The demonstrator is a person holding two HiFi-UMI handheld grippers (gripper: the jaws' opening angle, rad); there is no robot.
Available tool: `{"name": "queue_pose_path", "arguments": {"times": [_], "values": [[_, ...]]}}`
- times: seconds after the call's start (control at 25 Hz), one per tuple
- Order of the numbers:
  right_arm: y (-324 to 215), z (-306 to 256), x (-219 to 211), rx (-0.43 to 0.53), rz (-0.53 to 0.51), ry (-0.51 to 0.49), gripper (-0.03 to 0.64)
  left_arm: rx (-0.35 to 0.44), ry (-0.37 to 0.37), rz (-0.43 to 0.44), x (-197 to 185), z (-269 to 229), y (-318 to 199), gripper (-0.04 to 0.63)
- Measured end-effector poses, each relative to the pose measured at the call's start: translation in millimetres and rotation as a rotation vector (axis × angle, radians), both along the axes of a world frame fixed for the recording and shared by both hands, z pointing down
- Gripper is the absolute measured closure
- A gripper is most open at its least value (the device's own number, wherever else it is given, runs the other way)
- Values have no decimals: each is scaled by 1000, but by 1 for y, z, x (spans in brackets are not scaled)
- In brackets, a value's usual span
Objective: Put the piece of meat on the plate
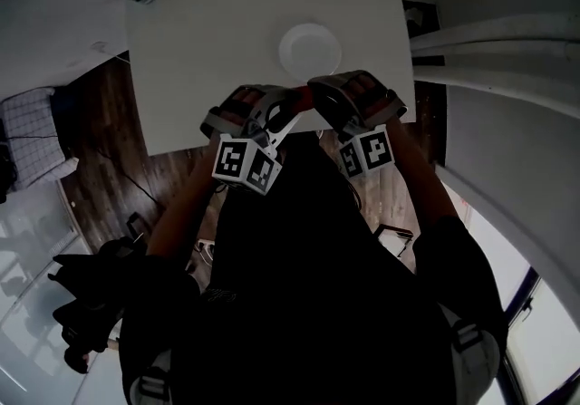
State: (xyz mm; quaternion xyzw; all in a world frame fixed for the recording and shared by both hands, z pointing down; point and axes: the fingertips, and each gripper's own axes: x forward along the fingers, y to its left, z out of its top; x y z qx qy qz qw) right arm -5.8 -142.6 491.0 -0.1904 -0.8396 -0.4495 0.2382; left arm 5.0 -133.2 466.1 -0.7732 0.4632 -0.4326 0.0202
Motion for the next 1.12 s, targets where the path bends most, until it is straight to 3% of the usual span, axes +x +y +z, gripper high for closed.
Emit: {"name": "queue_pose_path", "arguments": {"times": [0.24, 0.48, 0.68, 0.8, 0.84, 1.0, 1.12], "values": [[15, -6, -4, 71, -128, -28, 509, 13, -56, 55, 6, 2, 2, 503], [12, -7, -5, -63, -47, 26, 518, 35, 126, -66, -6, -2, -1, 466], [-2, -9, -2, -155, 80, 54, 523, 44, 281, -249, -28, -3, 2, 461], [-25, -1, 9, -180, 212, 95, 523, 78, 372, -423, -58, -3, 14, 579], [-33, 1, 14, -182, 254, 114, 523, 85, 417, -489, -67, -1, 20, 592], [-50, 8, 25, -129, 360, 174, 523, 90, 597, -745, -94, 10, 41, 592], [-53, 26, 27, -86, 375, 212, 523, 78, 669, -840, -90, 22, 50, 592]]}}
